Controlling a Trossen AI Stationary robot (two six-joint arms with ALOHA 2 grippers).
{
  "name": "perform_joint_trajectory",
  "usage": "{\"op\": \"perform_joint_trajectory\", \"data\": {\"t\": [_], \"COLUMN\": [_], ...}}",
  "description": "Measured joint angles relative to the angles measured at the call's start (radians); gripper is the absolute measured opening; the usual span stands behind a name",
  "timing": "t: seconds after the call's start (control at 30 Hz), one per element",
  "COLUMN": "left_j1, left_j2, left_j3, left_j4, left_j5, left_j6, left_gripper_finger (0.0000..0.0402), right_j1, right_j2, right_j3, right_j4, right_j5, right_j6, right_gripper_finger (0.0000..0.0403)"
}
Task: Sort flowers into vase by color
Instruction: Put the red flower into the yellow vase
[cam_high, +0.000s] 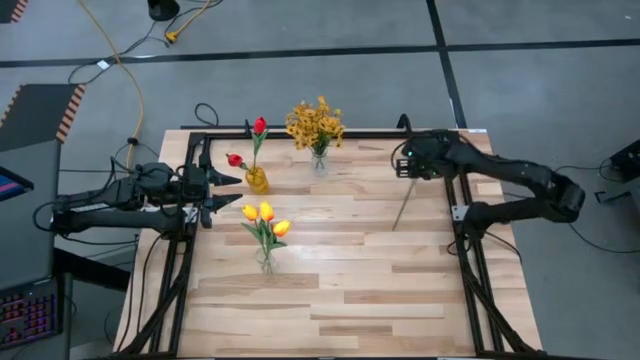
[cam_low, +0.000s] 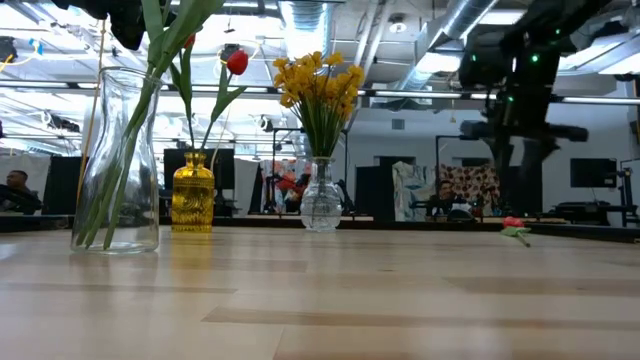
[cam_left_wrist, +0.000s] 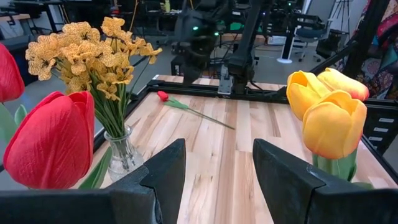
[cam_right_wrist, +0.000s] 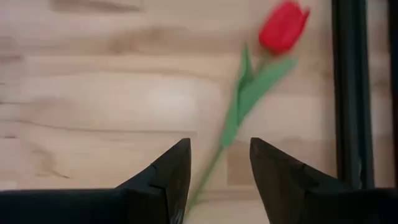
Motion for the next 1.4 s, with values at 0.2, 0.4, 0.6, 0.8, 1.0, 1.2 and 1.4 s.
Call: {"op": "perform_joint_trajectory", "data": {"t": [0.2, 0.4, 0.6, 0.8, 1.0, 1.2, 1.4], "left_j1": [0.000, 0.000, 0.000, 0.000, 0.000, 0.000, 0.000], "left_j2": [0.000, 0.000, 0.000, 0.000, 0.000, 0.000, 0.000], "left_j3": [0.000, 0.000, 0.000, 0.000, 0.000, 0.000, 0.000], "left_j4": [0.000, 0.000, 0.000, 0.000, 0.000, 0.000, 0.000], "left_j5": [0.000, 0.000, 0.000, 0.000, 0.000, 0.000, 0.000], "left_j6": [0.003, 0.003, 0.003, 0.002, 0.003, 0.003, 0.002], "left_gripper_finger": [0.0176, 0.0176, 0.0176, 0.0176, 0.0176, 0.0176, 0.0176], "right_j1": [-0.133, -0.187, -0.167, -0.183, -0.231, -0.244, -0.243], "right_j2": [0.000, 0.020, 0.150, 0.289, 0.374, 0.400, 0.401], "right_j3": [-0.037, -0.040, -0.040, -0.040, -0.039, -0.035, -0.037], "right_j4": [0.039, 0.046, 0.069, 0.137, 0.148, 0.167, 0.172], "right_j5": [-0.090, -0.077, -0.082, -0.089, -0.093, -0.118, -0.125], "right_j6": [-0.035, -0.052, -0.053, -0.065, -0.080, -0.116, -0.119], "right_gripper_finger": [0.0191, 0.0191, 0.0191, 0.0191, 0.0189, 0.0140, 0.0056]}}
